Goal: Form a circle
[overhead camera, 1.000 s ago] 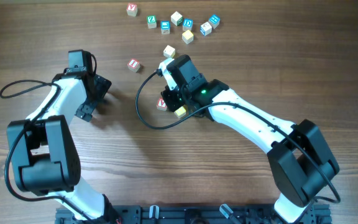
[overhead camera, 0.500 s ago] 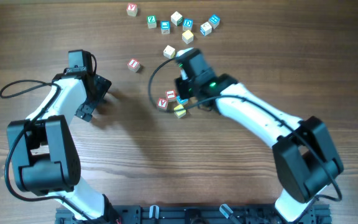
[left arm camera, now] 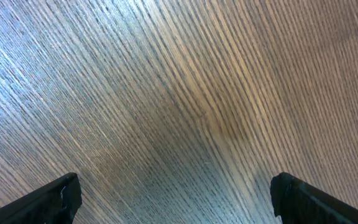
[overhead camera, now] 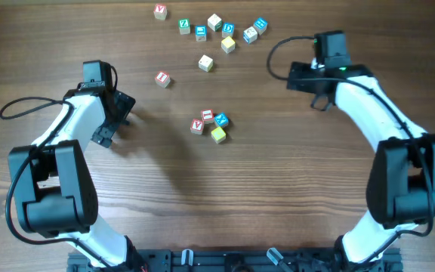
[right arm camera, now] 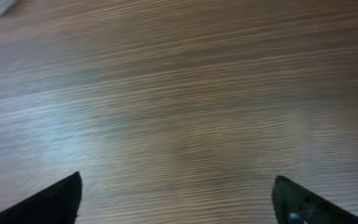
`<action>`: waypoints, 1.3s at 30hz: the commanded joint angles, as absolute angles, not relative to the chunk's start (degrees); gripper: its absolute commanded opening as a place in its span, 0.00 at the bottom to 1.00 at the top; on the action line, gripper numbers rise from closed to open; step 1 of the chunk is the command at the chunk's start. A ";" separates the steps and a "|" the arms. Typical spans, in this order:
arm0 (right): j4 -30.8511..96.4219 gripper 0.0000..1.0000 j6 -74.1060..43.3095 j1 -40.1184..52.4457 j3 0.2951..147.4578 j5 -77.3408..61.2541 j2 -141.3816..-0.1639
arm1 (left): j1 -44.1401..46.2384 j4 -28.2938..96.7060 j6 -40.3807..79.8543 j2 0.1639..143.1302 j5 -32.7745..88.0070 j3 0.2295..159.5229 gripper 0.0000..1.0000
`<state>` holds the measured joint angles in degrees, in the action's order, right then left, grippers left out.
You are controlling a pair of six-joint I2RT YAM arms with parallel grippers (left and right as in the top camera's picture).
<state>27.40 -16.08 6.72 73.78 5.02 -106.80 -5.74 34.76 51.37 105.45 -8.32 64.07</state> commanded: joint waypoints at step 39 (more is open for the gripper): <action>27.49 1.00 -16.56 5.54 74.65 5.63 -105.54 | 18.55 47.88 23.18 115.52 2.07 80.47 0.04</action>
